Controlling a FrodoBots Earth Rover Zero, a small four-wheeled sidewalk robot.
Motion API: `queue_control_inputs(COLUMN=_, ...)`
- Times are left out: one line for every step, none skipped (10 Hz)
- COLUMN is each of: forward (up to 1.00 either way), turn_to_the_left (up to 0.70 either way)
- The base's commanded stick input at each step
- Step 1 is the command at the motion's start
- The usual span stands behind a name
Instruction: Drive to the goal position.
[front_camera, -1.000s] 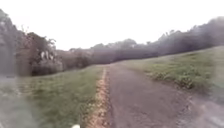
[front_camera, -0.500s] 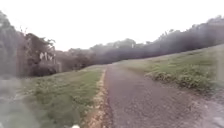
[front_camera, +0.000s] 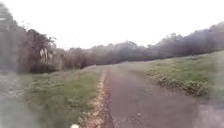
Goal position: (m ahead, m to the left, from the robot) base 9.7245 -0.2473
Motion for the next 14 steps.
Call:
queue_control_inputs(forward=0.70, turn_to_the_left=0.00)
queue_control_inputs(forward=0.70, turn_to_the_left=0.00)
queue_control_inputs(forward=0.70, turn_to_the_left=0.00)
queue_control_inputs(forward=0.70, turn_to_the_left=0.00)
queue_control_inputs(forward=0.70, turn_to_the_left=0.00)
queue_control_inputs(forward=0.70, turn_to_the_left=0.00)
queue_control_inputs(forward=0.70, turn_to_the_left=0.00)
queue_control_inputs(forward=0.70, turn_to_the_left=0.00)
queue_control_inputs(forward=0.70, turn_to_the_left=0.00)
queue_control_inputs(forward=0.70, turn_to_the_left=0.00)
queue_control_inputs(forward=0.70, turn_to_the_left=0.00)
queue_control_inputs(forward=0.70, turn_to_the_left=0.00)
queue_control_inputs(forward=0.70, turn_to_the_left=0.00)
queue_control_inputs(forward=0.70, turn_to_the_left=0.00)
